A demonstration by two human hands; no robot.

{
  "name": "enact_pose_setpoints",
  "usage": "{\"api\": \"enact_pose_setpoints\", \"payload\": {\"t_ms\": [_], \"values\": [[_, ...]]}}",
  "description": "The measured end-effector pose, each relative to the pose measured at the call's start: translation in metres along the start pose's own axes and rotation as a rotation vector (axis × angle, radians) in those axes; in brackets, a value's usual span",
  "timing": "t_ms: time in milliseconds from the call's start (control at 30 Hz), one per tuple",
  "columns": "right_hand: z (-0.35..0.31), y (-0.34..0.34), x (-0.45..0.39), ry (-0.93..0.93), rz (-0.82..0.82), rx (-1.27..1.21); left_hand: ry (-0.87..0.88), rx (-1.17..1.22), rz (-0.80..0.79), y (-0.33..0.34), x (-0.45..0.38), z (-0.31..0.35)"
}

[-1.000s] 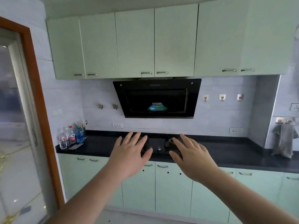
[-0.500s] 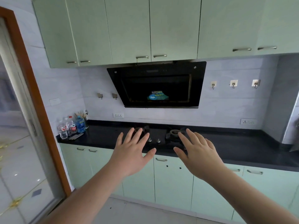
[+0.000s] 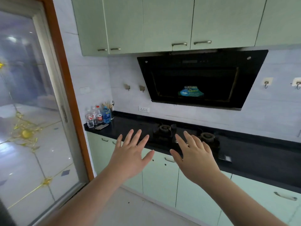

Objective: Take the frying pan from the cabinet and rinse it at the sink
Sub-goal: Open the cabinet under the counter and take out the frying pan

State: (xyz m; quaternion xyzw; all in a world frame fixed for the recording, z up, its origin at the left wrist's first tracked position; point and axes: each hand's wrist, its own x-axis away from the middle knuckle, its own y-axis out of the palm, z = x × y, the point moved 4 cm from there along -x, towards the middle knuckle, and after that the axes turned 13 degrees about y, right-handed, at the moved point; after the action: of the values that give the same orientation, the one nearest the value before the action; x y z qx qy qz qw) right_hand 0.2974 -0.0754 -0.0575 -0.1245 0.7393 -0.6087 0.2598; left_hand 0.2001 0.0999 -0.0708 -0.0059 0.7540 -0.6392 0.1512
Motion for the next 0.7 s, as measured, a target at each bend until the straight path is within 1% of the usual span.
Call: {"api": "enact_pose_setpoints", "payload": {"t_ms": [67, 200, 333, 533, 700], "values": [[-0.029, 0.012, -0.023, -0.025, -0.001, 0.012, -0.019, 0.009, 0.016, 0.010, -0.008, -0.030], [-0.090, 0.033, -0.066, -0.060, 0.013, 0.046, -0.063, 0.039, -0.028, 0.028, -0.027, -0.092], [-0.139, 0.054, -0.098, -0.080, 0.004, 0.063, -0.061, 0.022, -0.026, 0.042, -0.041, -0.148], [-0.184, 0.083, -0.141, -0.118, -0.033, 0.090, -0.083, 0.037, -0.052, 0.063, -0.054, -0.212], [-0.216, 0.114, -0.185, -0.161, -0.074, 0.087, -0.135, 0.018, -0.080, 0.086, -0.076, -0.263]]}}
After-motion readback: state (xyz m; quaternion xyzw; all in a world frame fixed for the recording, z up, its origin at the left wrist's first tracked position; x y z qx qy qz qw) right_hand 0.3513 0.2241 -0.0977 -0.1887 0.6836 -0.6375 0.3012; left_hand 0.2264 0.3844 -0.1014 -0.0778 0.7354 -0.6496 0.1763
